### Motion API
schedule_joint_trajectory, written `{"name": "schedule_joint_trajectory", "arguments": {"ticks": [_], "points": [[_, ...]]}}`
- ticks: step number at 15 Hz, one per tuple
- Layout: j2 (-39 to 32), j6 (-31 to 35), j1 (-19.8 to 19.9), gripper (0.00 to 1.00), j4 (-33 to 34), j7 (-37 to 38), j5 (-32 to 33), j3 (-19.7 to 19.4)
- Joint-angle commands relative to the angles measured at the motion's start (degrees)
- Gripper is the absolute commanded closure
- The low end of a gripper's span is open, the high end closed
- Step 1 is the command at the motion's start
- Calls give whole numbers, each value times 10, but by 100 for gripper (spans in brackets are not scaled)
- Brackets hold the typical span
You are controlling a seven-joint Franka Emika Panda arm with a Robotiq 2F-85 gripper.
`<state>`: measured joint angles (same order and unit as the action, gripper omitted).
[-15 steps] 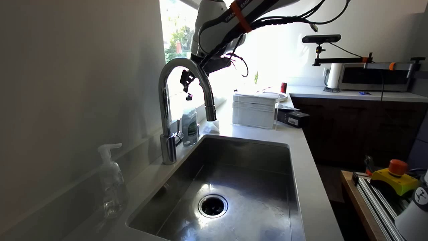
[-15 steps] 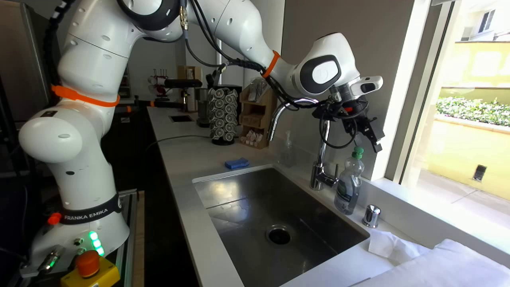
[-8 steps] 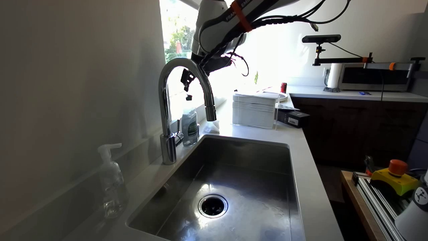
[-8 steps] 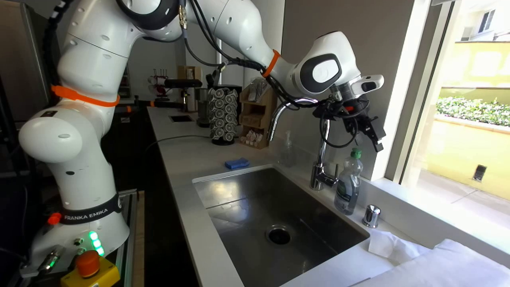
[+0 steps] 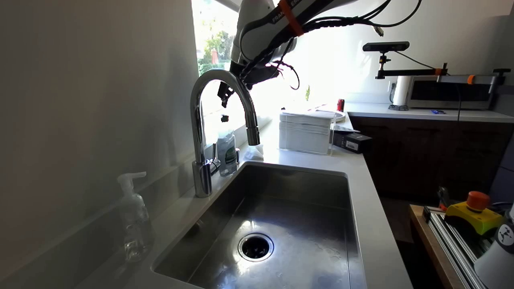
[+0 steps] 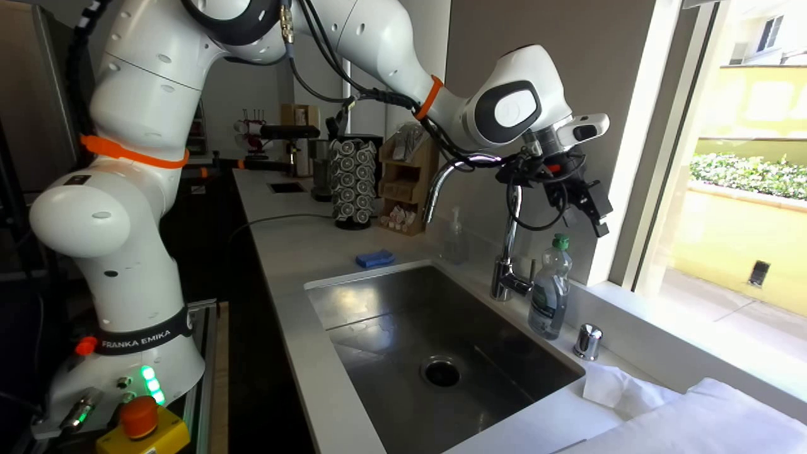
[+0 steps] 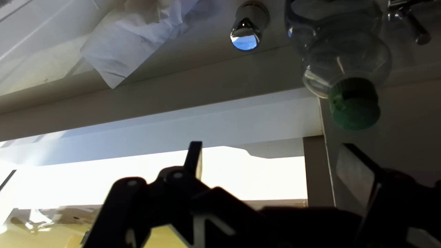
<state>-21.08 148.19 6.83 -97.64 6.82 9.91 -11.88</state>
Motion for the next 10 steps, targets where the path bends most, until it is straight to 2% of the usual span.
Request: {"name": "schedule_joint_trajectory", "arguments": {"ticks": [1,10], "points": [[5,-20,-3,0,-7,1,-8,8],[-2,-27,-3,0,-6,-5,-10,21]]}}
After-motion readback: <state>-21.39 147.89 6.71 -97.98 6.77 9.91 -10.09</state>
